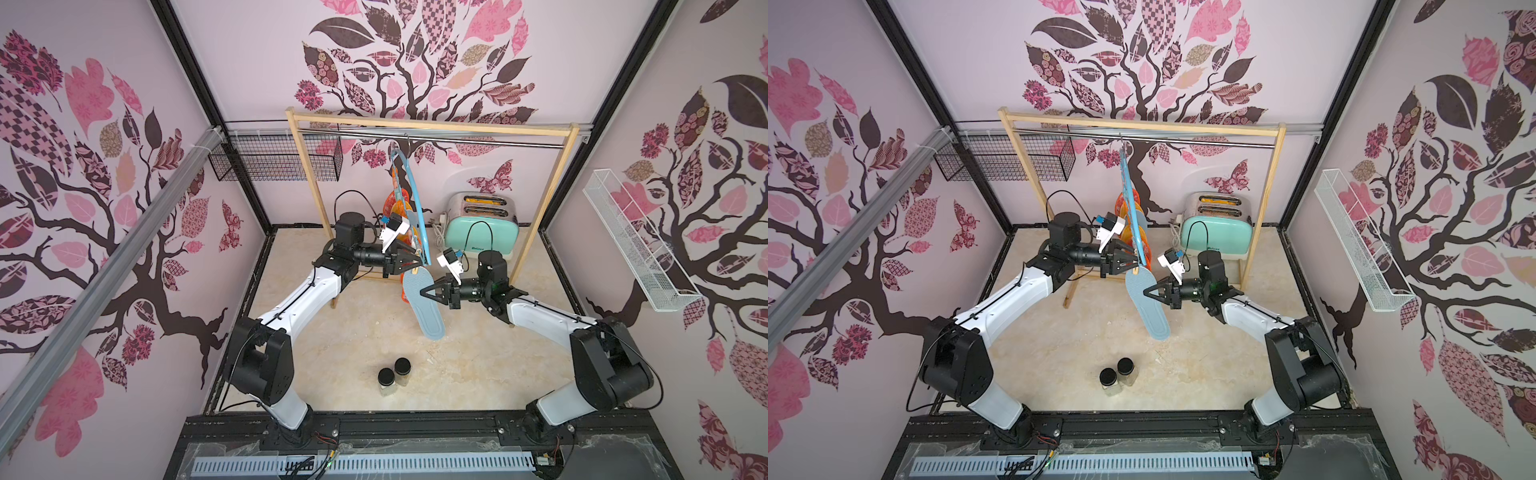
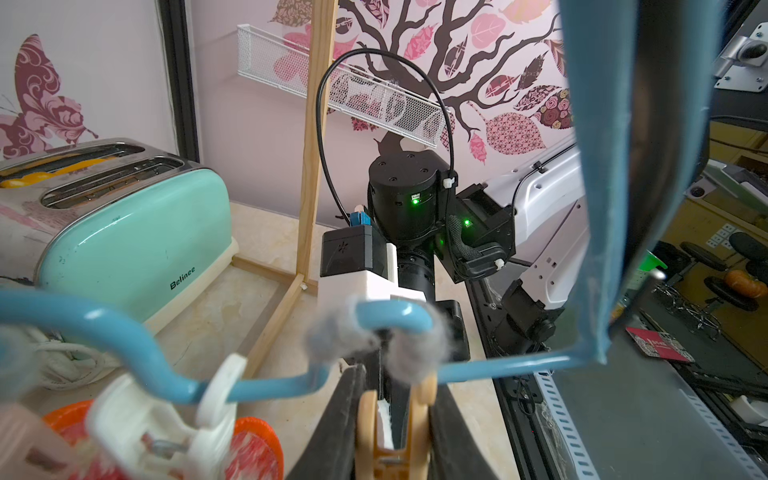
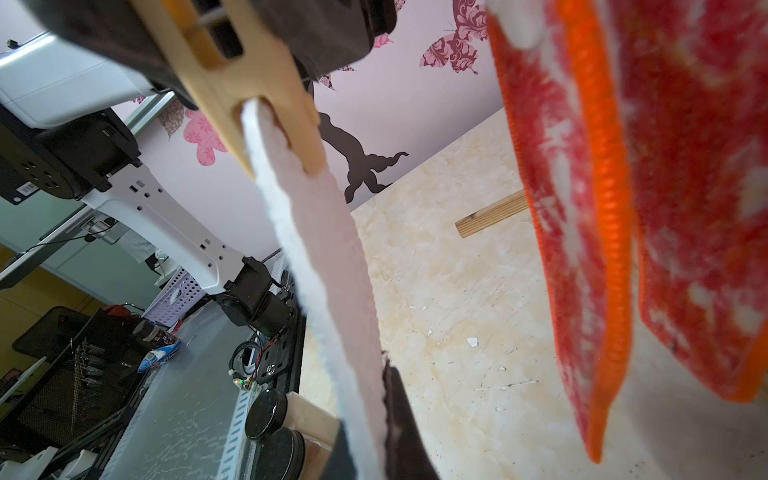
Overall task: Take the shoe insoles off the hanger
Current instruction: Open the clamp at the hanger.
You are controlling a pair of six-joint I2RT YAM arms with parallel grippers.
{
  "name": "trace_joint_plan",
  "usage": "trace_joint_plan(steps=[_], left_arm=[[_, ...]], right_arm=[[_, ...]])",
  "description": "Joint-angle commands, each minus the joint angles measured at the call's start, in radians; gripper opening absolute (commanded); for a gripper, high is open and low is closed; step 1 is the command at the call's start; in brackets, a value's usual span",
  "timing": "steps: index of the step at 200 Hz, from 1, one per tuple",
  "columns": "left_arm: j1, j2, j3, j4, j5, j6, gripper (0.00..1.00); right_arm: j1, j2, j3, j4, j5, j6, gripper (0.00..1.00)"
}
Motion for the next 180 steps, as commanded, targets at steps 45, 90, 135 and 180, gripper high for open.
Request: trace_joint_plan(steps=[45, 90, 135, 180], left_arm=[[-0.002, -0.021, 0.0, 0.02, -0.024, -0.002, 0.09], [-0.002, -0.022, -0.002, 0.02, -0.029, -0.005, 0.08], [-0.002, -0.024, -0.006, 0.02, -0.035, -0.004, 0.08], [-0.002, -0.028, -0.01, 0.02, -0.041, -0.003, 0.08]], right_arm=[[0.007, -0.069, -0.052, 0.04, 0.075, 0.031, 0.06], [0.013, -0.098, -0.104, 0.003, 0.163, 0.067, 0.06], [0.016, -0.151, -0.18, -0.037, 0.268, 0.116, 0.06], [0.016, -0.244, -0.22, -0.176, 0.414, 0.223, 0.06]])
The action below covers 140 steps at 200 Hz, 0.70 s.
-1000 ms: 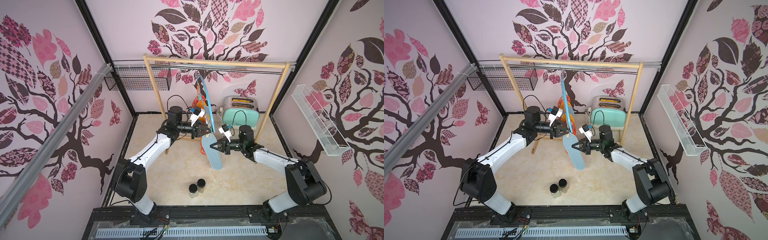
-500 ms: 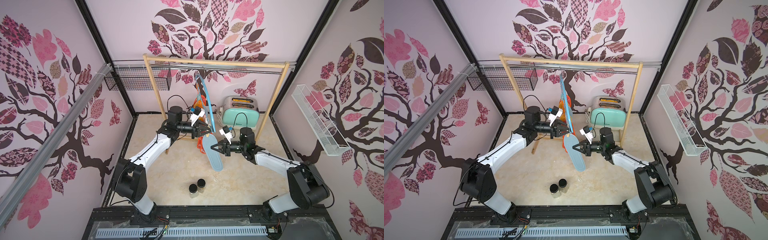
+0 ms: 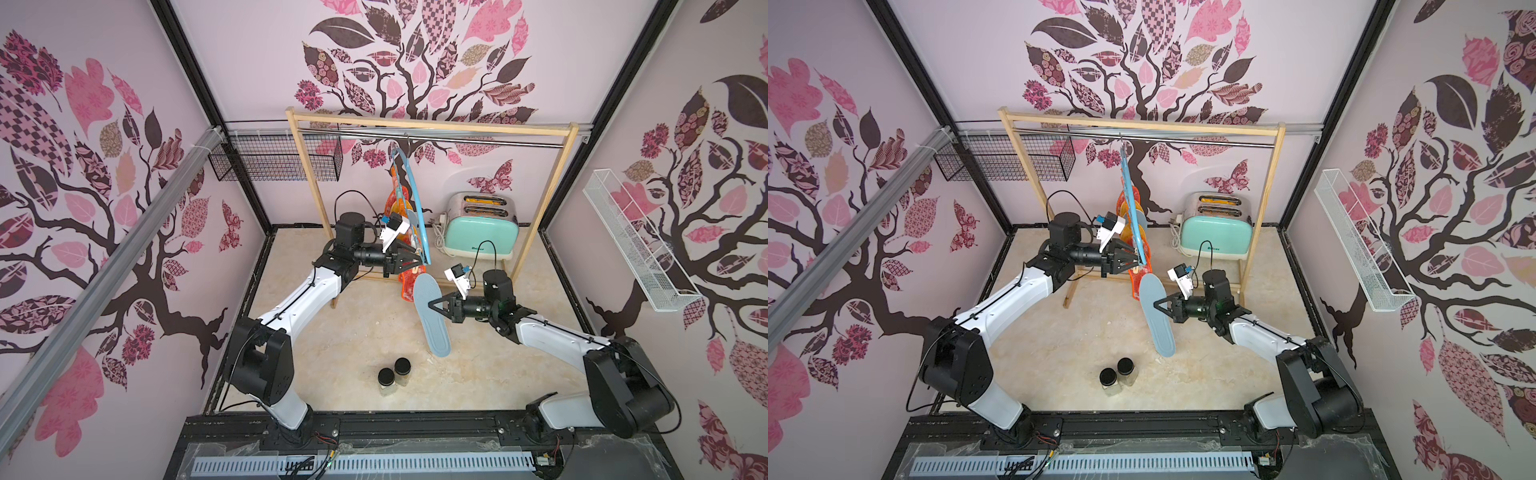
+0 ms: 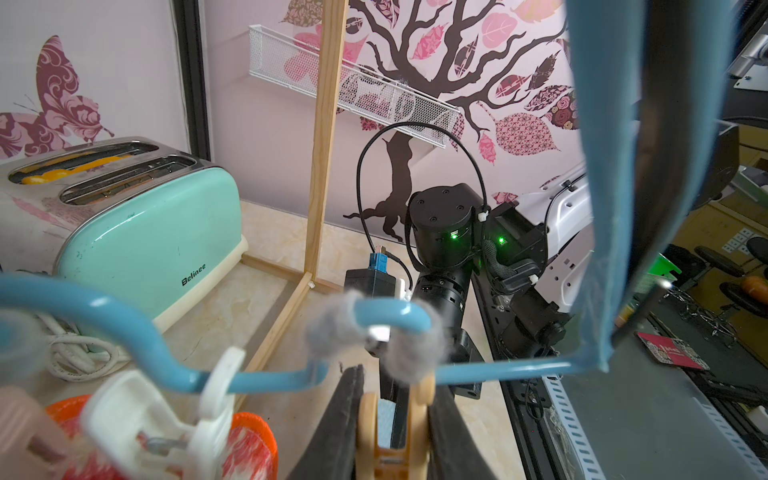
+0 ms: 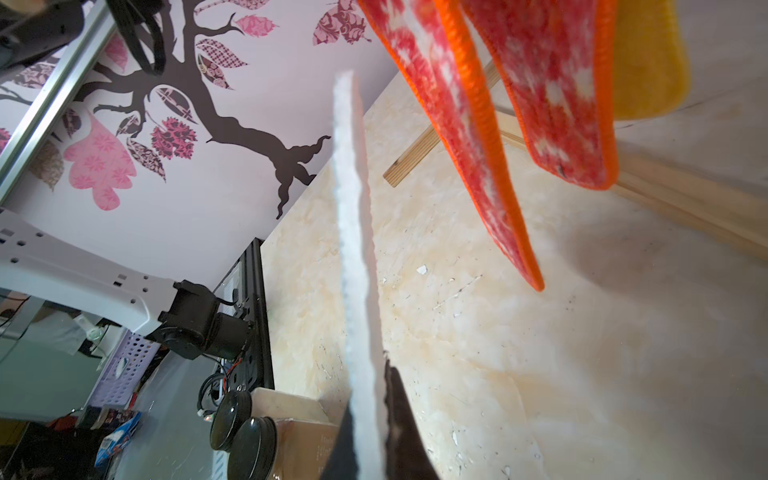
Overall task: Take the shoe insoles off the hanger
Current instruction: Open the clamp at the hanger, then place the insole at the center of the board.
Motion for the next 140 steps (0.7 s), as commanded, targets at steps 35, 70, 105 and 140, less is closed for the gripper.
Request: trace_joint_plan(steps=[35, 70, 105, 140], left_arm=[[-0.002, -0.027, -0.009, 0.019, -0.013, -0.001, 0.08], [-0.002, -0.031, -0.014, 0.019, -0.019, -0.001, 0.08], [-0.002, -0.031, -0.015, 0.019, -0.02, -0.001, 0.08], [-0.002, -0.031, -0.012, 0.018, -0.02, 0.001, 0.08]], right_arm=[[0.018, -0.186, -0.087, -0.195, 0.223, 0.246, 0.06], [0.033, -0.206, -0.104, -0.278, 0.307, 0.366, 0.03], [0.133, -0.11, -0.058, -0.285, 0.405, 0.399, 0.03], [0.166, 0.005, -0.024, -0.233, 0.435, 0.476, 0.03]])
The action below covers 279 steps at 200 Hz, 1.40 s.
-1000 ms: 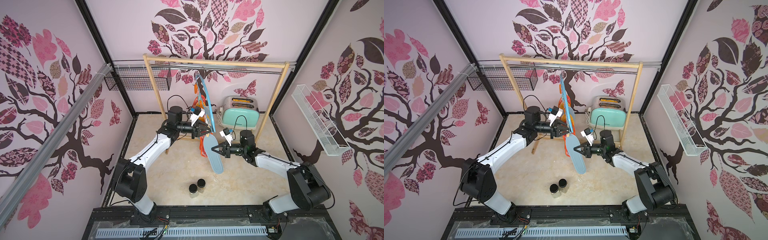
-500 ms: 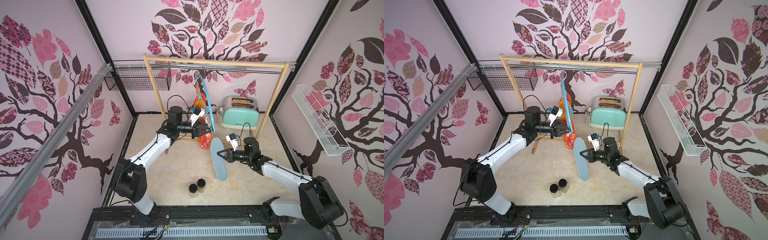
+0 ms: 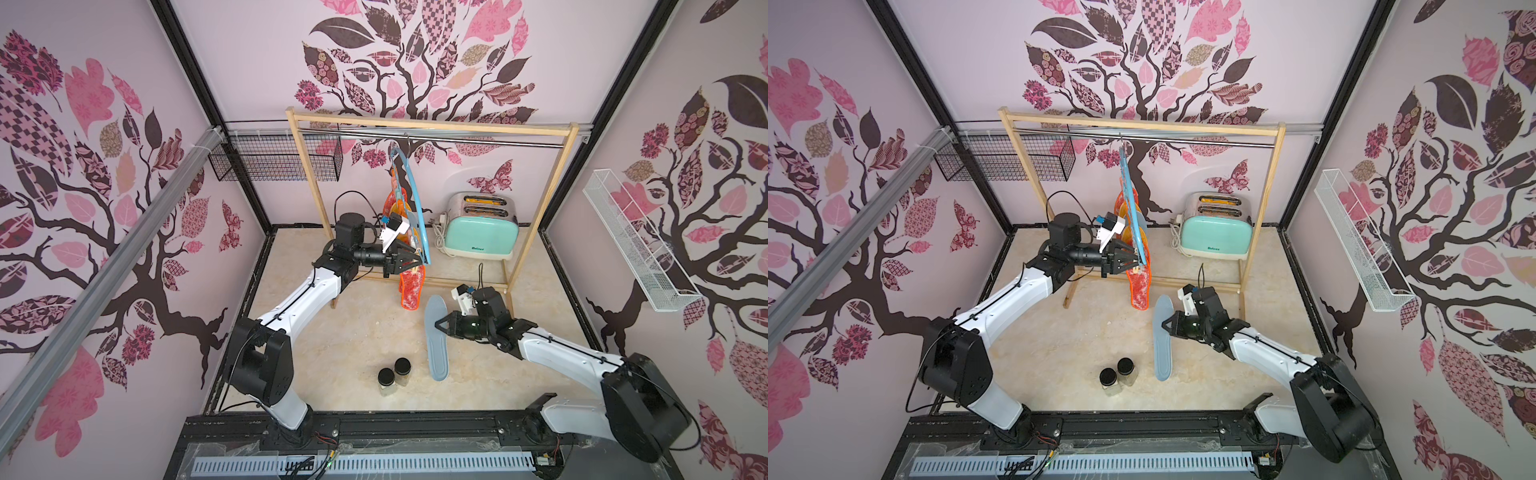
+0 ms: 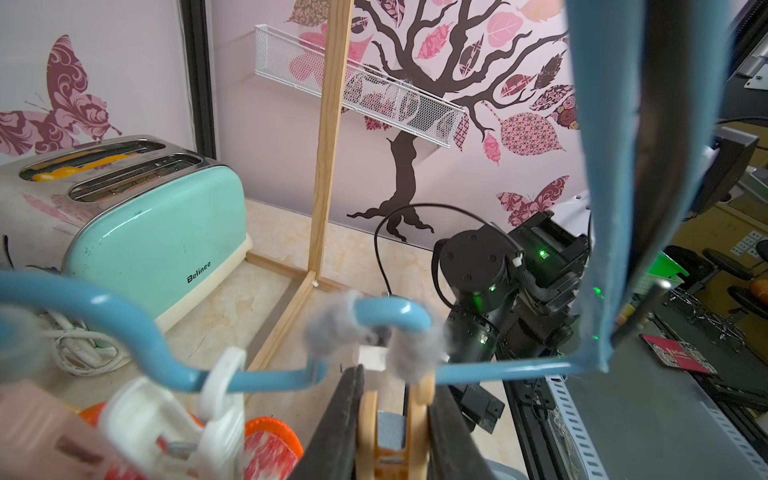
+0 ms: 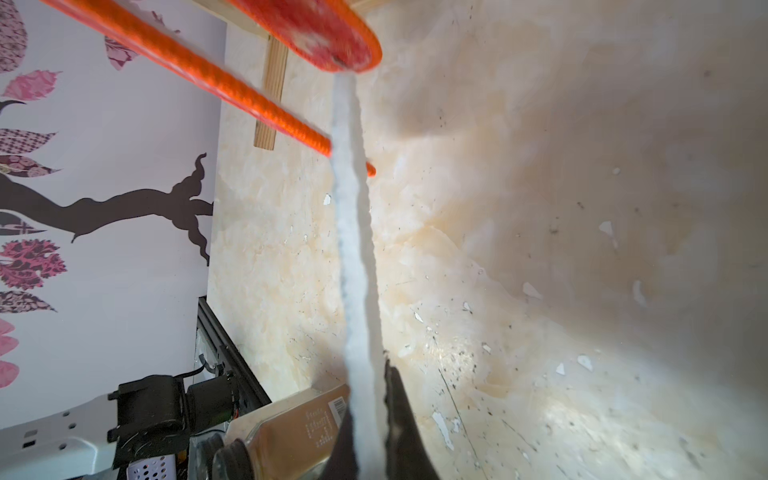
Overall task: Take the shoe insoles off the hanger
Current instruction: Place the insole at the center of the board.
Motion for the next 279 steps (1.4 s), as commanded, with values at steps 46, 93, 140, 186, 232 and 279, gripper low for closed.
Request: trace_joint_plan(steps=[46, 93, 140, 186, 232, 279], left_arm=[[-0.002, -0.027, -0.01, 0.016, -0.016, 0.003, 0.08], [-0.001, -0.029, -0.012, 0.015, -0.016, 0.005, 0.08], [-0.001, -0.029, -0.015, 0.014, -0.024, 0.007, 0.08], [-0.002, -0.03, -0.014, 0.013, -0.024, 0.008, 0.08], [-0.002, -0.031, -0.017, 0.011, -0.026, 0.009, 0.08], [-0.002, -0.034, -0.017, 0.01, -0.027, 0.012, 0.09]], right_arm=[[0.073, 0.181, 0.069, 0.105, 0.1, 0.144, 0.03], [0.098, 0.219, 0.056, 0.144, 0.122, 0.18, 0.03], [0.109, 0.235, 0.034, 0.151, 0.133, 0.18, 0.08], [0.109, 0.254, 0.033, 0.153, 0.126, 0.178, 0.21], [0.108, 0.249, 0.031, 0.132, 0.131, 0.166, 0.32], [0.109, 0.206, 0.034, 0.051, 0.159, 0.11, 0.41]])
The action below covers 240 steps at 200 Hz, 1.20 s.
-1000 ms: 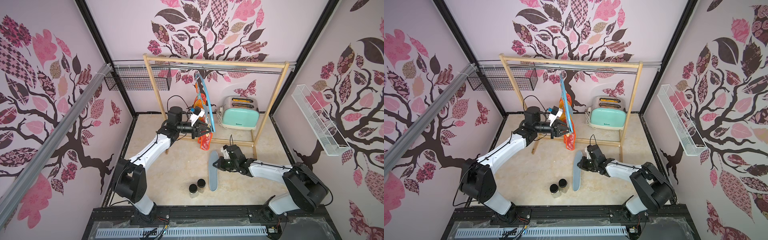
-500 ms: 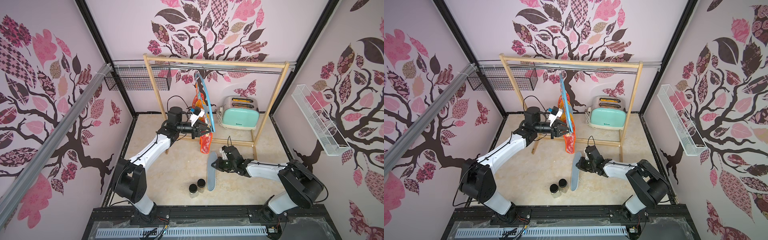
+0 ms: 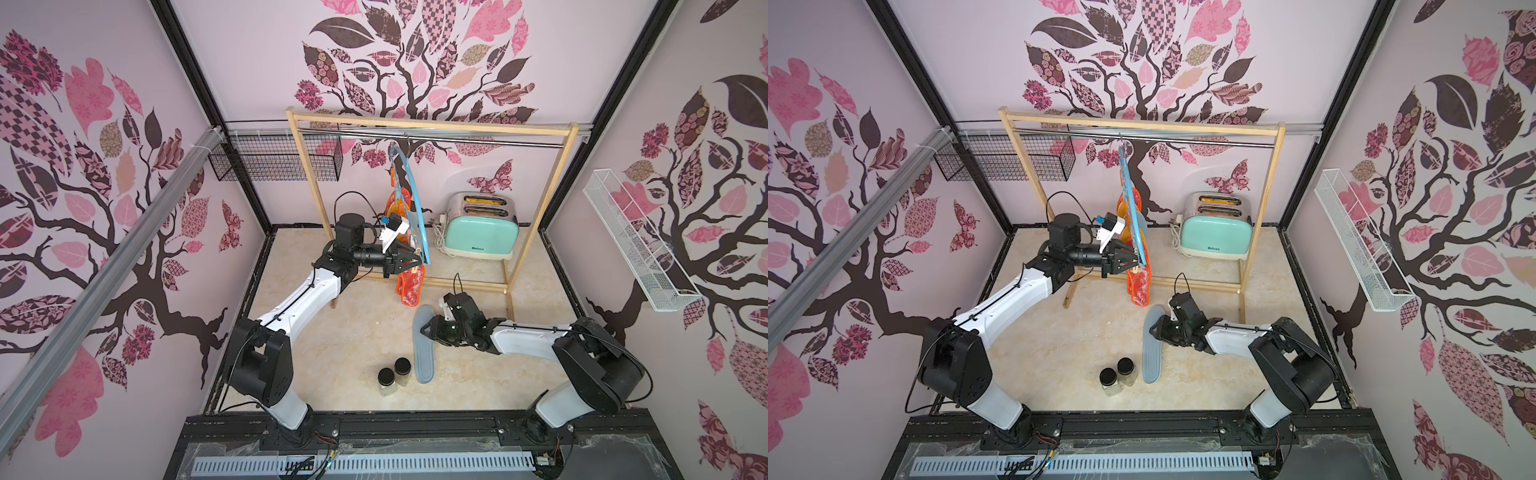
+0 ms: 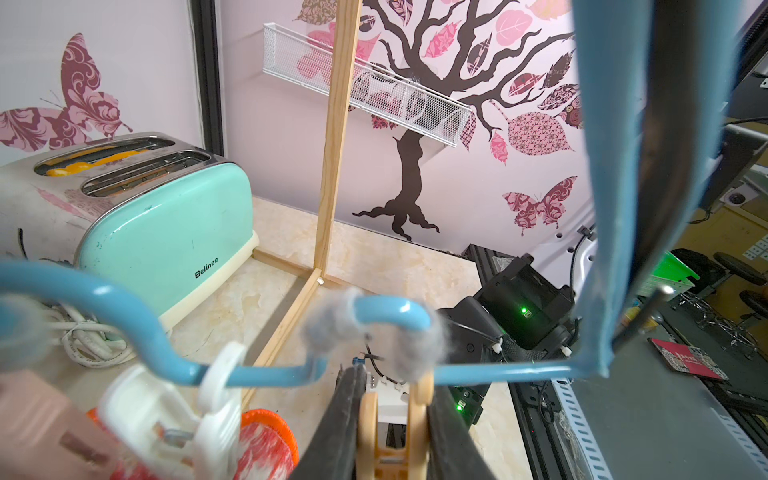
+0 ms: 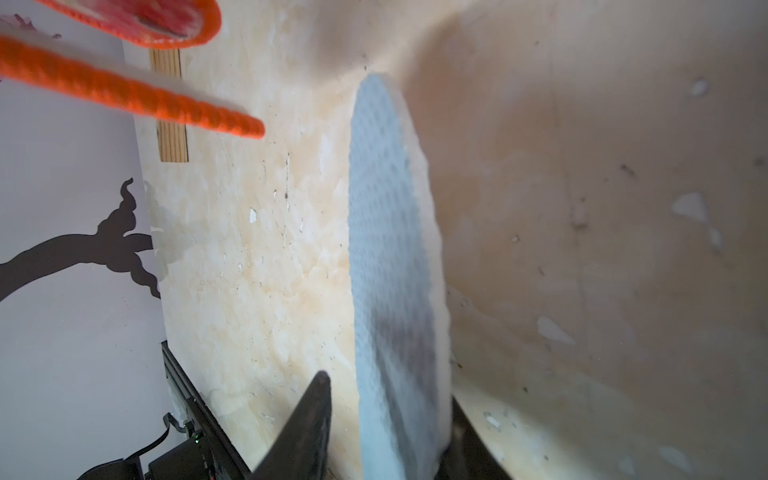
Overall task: Take the shoe insoles off the hanger
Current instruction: Place the insole at the center of the board.
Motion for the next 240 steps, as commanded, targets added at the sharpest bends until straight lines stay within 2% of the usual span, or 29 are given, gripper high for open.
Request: trace_joint_plan(steps=[1, 57, 86, 141, 192, 240], left_arm=[[-0.002, -0.028, -0.009, 0.012, -0.007, 0.007, 0.09], [-0.002, -0.03, -0.009, 0.011, -0.004, 0.007, 0.09], [-0.001, -0.028, -0.01, 0.013, -0.008, 0.007, 0.09], [-0.002, -0.024, -0.008, 0.011, -0.008, 0.006, 0.09], [-0.002, -0.022, -0.006, 0.011, -0.007, 0.004, 0.09], [-0.001, -0.024, -0.009, 0.011, -0.007, 0.004, 0.09]], right_arm=[[0.005, -0.032, 0.001, -0.06, 0.033, -0.043, 0.41], [0.005, -0.092, -0.032, -0.117, 0.063, -0.07, 0.52], [0.005, -0.072, -0.029, -0.099, 0.031, -0.07, 0.43], [0.006, -0.037, -0.022, -0.077, 0.0, -0.065, 0.33], [0.007, -0.049, -0.027, -0.078, -0.032, -0.077, 0.32], [0.006, -0.125, 0.023, -0.191, -0.008, -0.206, 0.32]])
